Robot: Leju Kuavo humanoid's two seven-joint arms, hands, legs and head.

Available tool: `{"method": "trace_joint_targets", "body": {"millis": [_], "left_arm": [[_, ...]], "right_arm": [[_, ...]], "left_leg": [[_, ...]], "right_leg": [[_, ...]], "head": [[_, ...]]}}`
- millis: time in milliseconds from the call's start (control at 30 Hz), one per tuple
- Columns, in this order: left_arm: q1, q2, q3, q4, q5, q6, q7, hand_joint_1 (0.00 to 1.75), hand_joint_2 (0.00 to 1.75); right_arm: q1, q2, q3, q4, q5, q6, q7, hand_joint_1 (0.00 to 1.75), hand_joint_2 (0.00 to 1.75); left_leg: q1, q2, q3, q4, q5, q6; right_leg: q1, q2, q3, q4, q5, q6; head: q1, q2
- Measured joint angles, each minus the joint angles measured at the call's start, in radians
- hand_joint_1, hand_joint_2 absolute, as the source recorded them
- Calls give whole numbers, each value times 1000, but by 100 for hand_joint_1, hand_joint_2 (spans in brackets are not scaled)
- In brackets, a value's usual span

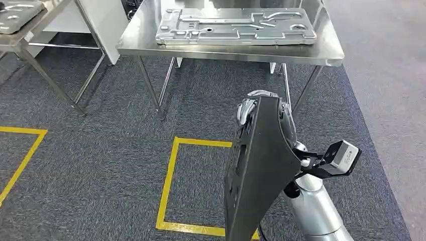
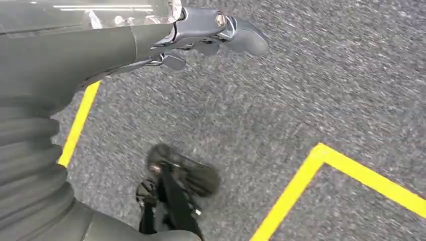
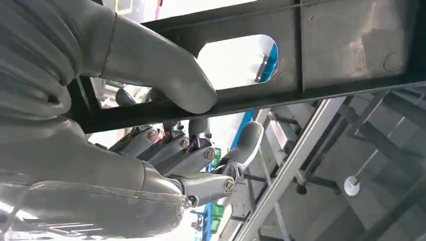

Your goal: Take the parts from the cabinet and place them on the table.

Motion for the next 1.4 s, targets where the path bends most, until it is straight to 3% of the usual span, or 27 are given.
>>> {"method": "trace_joint_targets", "body": {"millis": [33, 67, 100, 133, 200, 233, 333, 367, 433, 467, 500, 533, 567, 633, 767, 833, 867, 967, 1000, 1033, 1100, 1133, 1167, 1200, 1300, 1333, 1400], "left_arm": [[1, 0, 0, 0, -1, 1, 0, 0, 175], [2, 1, 0, 0, -1, 2, 0, 0, 175], [5, 2, 0, 0, -1, 3, 0, 0, 175], [10, 3, 0, 0, -1, 3, 0, 0, 175], [9, 5, 0, 0, -2, 3, 2, 0, 175], [5, 5, 0, 0, -2, 3, 2, 0, 175], [-4, 5, 0, 0, -3, 2, 0, 0, 175], [-4, 6, 0, 0, -5, 2, 0, 0, 175], [-4, 6, 0, 0, -7, 2, 0, 0, 175], [-3, 6, 0, 0, -9, 0, 0, 0, 175], [-2, 6, 0, 0, -9, 0, 0, 0, 175], [-3, 6, 0, 0, -10, -1, 0, 0, 175], [-3, 6, 0, 0, -10, -1, 0, 0, 175], [0, 5, 0, 0, -10, -2, 0, 0, 175], [-4, 7, 0, 0, -10, -3, 0, 0, 175], [-7, 7, 0, 0, -11, -3, 0, 0, 175], [-9, 8, 0, 0, -11, -2, 0, 0, 175], [-8, 9, 0, 0, -11, -2, -7, 0, 175], [-6, 9, 0, 0, -11, -2, -10, 0, 175], [-6, 9, 0, 0, -11, -2, -13, 0, 175], [-6, 10, 0, 0, -11, -2, -16, 0, 175], [-4, 10, 0, 0, -11, -2, -16, 0, 175], [-4, 10, 0, 0, -12, -3, -16, 0, 175], [-4, 10, 0, 0, -12, -3, -17, 0, 175], [-2, 10, 0, 0, -13, -2, -18, 0, 175], [-5, 10, 0, 0, -14, -3, -18, 0, 175], [-8, 10, 0, 0, -16, -3, -18, 0, 175]], "right_arm": [[0, 0, 0, 0, 0, 0, 0, 175, 175], [0, 1, 0, 0, 0, 0, 0, 175, 175], [0, 2, 0, 0, 0, 0, 0, 175, 175], [2, 2, 0, 2, 0, -1, 0, 175, 175], [5, 2, 2, 2, 0, -1, 1, 175, 175], [3, 3, 2, -2, 1, -2, 0, 175, 175], [-6, 5, 2, -8, 1, -3, -4, 175, 175], [-5, 5, 2, -8, 2, -3, -4, 175, 175], [-3, 5, 2, -8, 2, -5, -4, 175, 175], [-3, 5, 2, -8, 2, -5, -4, 175, 175], [-2, 5, 2, -8, 3, -6, -4, 175, 175], [-1, 5, 2, -8, 3, -6, -4, 175, 175], [-1, 5, 2, -8, 3, -6, -4, 175, 175], [1, 4, 2, -7, 6, -6, -4, 175, 175], [-1, 5, 2, -14, 10, -6, -5, 175, 175], [-3, 7, 2, -19, 10, -6, -5, 175, 175], [-7, 10, 2, -19, 10, -6, -5, 175, 175], [-6, 10, 2, -19, 12, -8, -3, 175, 175], [-6, 10, 2, -19, 12, -8, -3, 175, 175], [-6, 10, 2, -20, 12, -8, -2, 175, 175], [-6, 10, 2, -23, 10, -8, 0, 175, 175], [-6, 11, 2, -25, 8, -7, 1, 175, 175], [-8, 12, 2, -27, 6, -7, 2, 175, 175], [-7, 14, 2, -29, 5, -7, 3, 175, 175], [0, 15, -1, -36, 2, -6, 5, 175, 175], [2, 15, -2, -39, 2, -6, 5, 175, 175], [1, 15, -2, -43, 1, -6, 5, 175, 175]], "left_leg": [[0, 0, 3, -58, 14, 2], [-1, 0, 10, -133, 70, 6], [-2, -1, 13, -202, 171, 15], [-8, -2, 10, -256, 311, 21], [-13, -3, 23, -238, 291, 36], [-11, -4, 28, -243, 281, 46], [-5, -7, 78, -274, 257, 64], [-5, -7, 93, -279, 247, 66], [-6, -11, 123, -282, 222, 67], [-6, -13, 140, -282, 207, 66], [-6, -14, 157, -282, 194, 66], [-6, -16, 176, -282, 181, 66], [-7, -17, 195, -282, 166, 64], [-9, -16, 214, -283, 142, 57], [-11, -16, 230, -280, 137, 32], [-10, -15, 204, -217, 138, 24], [-7, -14, 161, -144, 120, 18], [0, -14, 40, 19, 25, 5], [2, -14, 26, 14, 31, 3], [4, -14, 32, -31, 71, 2], [7, -18, 91, -208, 209, 4], [10, -41, 110, -279, 253, 3], [4, -53, 105, -283, 223, 6], [3, -49, 109, -279, 230, 19], [4, -33, 114, -285, 239, 34], [5, -28, 121, -291, 239, 39], [4, -16, 127, -291, 232, 51]], "right_leg": [[0, 2, 25, 0, -17, 2], [0, 2, 50, 0, -36, 5], [0, 2, 66, -1, -54, 8], [4, 5, 85, 6, -72, 13], [4, 11, 101, -17, -92, 30], [6, 9, 105, -4, -78, 36], [4, 4, -2, 190, -4, 50], [3, 3, -52, 251, -22, 53], [2, 2, -132, 310, -127, 56], [2, 2, -159, 307, -176, 59], [2, 1, -172, 286, -188, 58], [2, 1, -175, 242, -167, 57], [2, 0, -169, 172, -104, 53], [7, -10, -164, 44, 114, 37], [13, -1, -153, 27, 109, 18], [4, -2, -118, 7, 102, 8], [4, -4, -107, 3, 98, 3], [4, -2, -85, 2, 77, 2], [4, 2, -77, 2, 71, 2], [3, 5, -66, 2, 63, 4], [3, 16, -43, 3, 46, 12], [2, 18, -40, 4, 39, 16], [3, 23, -43, 5, 39, 20], [2, 32, -53, 5, 37, 27], [1, 47, -49, 3, 29, 47], [-3, 31, -52, 23, 13, 50], [-2, 8, -121, 160, -54, 54]], "head": [[0, 0], [-2, 0], [-1, 0], [-3, 0], [-4, 0], [-4, 0], [-1, 0], [-1, 0], [-1, 0], [-1, 0], [-1, 0], [0, 0], [-1, 0], [1, 0], [-8, 0], [-6, 0], [-13, 0], [-13, 0], [-11, 0], [-13, 0], [-12, 0], [-11, 0], [-10, 0], [-13, 0], [-11, 0], [-11, 0], [-5, 0]]}}
